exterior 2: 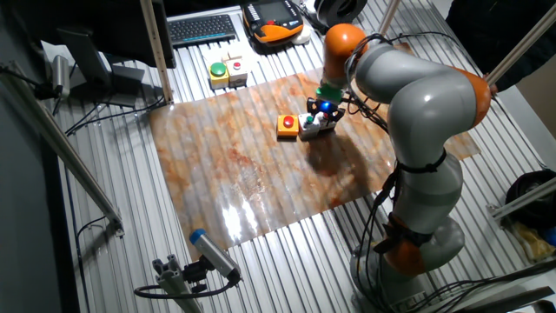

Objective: Press three buttons from left to right in sequence

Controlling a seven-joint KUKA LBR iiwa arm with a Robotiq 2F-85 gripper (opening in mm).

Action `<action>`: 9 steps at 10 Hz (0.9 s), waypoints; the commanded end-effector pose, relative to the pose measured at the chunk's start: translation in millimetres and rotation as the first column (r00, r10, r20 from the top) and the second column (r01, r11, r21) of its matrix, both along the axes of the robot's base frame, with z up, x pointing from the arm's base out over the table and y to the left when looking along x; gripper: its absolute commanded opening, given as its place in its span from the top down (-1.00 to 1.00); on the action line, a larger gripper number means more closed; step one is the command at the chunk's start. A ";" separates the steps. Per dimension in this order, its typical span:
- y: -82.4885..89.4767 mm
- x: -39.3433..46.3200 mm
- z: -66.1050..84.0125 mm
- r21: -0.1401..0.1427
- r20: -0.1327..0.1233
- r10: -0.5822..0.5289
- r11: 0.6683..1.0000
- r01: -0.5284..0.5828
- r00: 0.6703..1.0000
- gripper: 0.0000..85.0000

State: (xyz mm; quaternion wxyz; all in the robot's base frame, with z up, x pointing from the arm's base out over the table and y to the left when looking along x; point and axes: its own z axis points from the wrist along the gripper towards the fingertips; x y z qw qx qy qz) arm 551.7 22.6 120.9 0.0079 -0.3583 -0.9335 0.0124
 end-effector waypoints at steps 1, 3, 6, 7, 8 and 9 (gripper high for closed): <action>-0.1 1.1 -1.2 -0.009 0.005 -0.012 1.000 0.012 1.000 -0.60; -0.2 4.0 -3.8 -0.025 0.007 -0.020 0.999 0.020 1.000 -0.60; -2.5 5.2 -8.7 -0.021 0.008 -0.021 1.000 0.021 1.000 -0.60; -2.8 4.5 -12.2 -0.025 0.011 -0.021 0.999 0.021 1.000 -0.60; -2.2 3.9 -15.3 -0.026 0.012 -0.024 0.999 0.024 1.000 -0.60; -2.2 3.1 -17.0 -0.030 0.014 -0.026 0.999 0.026 1.000 -0.60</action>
